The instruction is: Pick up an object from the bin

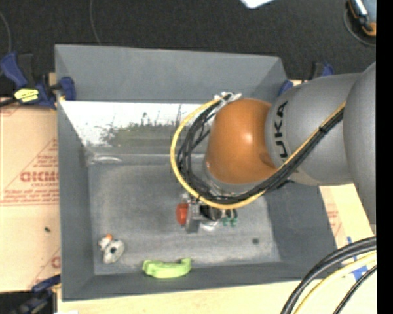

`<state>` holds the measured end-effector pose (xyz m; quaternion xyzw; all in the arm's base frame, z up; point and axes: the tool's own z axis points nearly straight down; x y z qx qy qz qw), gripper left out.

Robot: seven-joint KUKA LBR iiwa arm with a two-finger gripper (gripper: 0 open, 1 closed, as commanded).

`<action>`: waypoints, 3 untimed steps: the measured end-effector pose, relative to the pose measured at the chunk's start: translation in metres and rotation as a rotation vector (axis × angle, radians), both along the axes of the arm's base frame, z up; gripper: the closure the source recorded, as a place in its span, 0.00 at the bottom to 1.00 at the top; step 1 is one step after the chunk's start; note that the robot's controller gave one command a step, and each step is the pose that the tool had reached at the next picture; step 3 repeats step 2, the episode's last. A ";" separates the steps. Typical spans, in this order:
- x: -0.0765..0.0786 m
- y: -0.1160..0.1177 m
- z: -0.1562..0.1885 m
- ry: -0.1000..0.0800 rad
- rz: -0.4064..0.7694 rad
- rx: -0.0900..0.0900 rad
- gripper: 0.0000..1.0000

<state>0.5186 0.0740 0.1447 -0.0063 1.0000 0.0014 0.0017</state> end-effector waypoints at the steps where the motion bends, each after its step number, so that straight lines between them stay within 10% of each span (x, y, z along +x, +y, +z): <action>1: 0.000 0.000 0.015 -0.002 0.000 0.000 1.00; 3: 0.001 0.000 0.027 -0.004 0.000 0.001 1.00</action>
Offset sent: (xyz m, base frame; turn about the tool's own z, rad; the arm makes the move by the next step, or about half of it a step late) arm -0.0001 0.0000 0.0116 0.0000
